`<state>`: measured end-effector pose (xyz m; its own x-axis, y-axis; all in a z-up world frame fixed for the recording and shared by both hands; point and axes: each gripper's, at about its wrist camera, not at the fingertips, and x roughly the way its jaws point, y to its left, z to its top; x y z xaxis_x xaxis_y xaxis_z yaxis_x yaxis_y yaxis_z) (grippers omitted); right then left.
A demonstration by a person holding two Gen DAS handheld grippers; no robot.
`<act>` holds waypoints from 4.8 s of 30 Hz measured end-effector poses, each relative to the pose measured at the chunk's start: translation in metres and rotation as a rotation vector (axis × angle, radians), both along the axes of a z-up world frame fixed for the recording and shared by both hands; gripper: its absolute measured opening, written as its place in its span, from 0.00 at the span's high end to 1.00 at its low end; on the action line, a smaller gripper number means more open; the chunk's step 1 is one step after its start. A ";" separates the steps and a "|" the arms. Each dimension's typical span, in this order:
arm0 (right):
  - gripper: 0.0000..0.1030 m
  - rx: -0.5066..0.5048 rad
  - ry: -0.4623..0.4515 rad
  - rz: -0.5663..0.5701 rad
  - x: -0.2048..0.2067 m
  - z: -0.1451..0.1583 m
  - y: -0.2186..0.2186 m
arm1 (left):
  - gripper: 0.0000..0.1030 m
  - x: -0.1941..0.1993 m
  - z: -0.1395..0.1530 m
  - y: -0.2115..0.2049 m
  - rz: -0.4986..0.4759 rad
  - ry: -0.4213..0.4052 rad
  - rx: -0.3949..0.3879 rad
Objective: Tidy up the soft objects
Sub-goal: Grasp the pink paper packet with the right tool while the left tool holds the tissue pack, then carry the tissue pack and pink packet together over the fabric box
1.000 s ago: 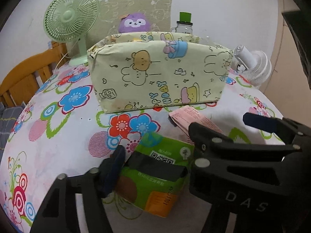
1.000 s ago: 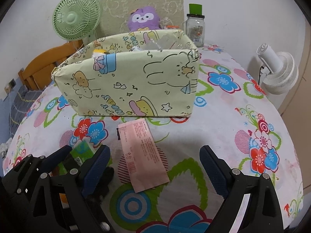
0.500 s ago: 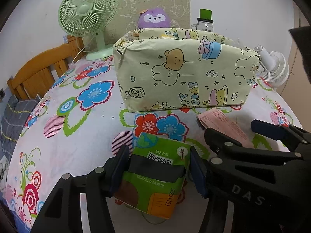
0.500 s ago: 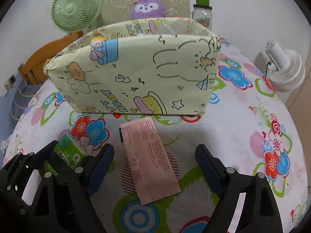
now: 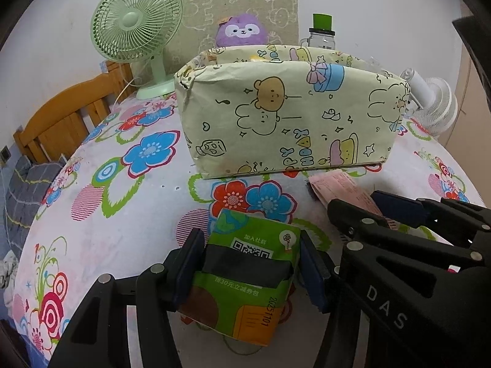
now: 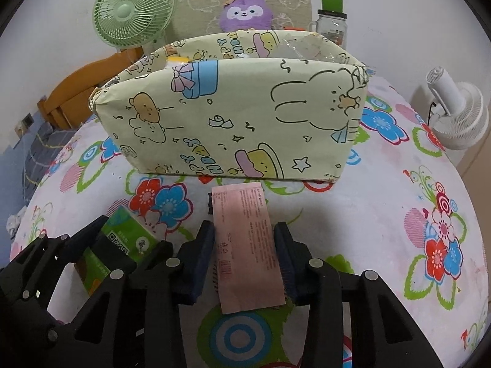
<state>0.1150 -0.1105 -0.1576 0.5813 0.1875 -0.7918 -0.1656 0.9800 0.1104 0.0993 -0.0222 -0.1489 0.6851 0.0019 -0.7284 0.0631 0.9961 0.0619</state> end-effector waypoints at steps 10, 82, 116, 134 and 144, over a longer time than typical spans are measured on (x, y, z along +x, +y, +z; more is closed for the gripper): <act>0.59 -0.008 -0.026 -0.031 -0.015 0.011 -0.009 | 0.42 -0.012 0.008 -0.005 -0.032 -0.008 -0.046; 0.59 0.009 -0.304 -0.070 -0.039 0.163 -0.012 | 0.43 -0.031 0.145 -0.007 -0.050 -0.256 -0.073; 0.59 0.033 -0.272 -0.042 0.050 0.147 -0.007 | 0.43 0.054 0.135 -0.004 -0.034 -0.217 -0.056; 0.59 0.037 -0.245 -0.042 0.098 0.131 -0.005 | 0.43 0.102 0.123 -0.003 -0.042 -0.186 -0.060; 0.59 0.043 -0.217 -0.044 0.116 0.118 -0.008 | 0.43 0.125 0.109 -0.003 -0.042 -0.153 -0.074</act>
<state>0.2311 -0.1181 -0.0397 0.7456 0.1887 -0.6392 -0.1471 0.9820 0.1183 0.2239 -0.0250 -0.0402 0.7863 -0.0787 -0.6129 0.1003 0.9950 0.0010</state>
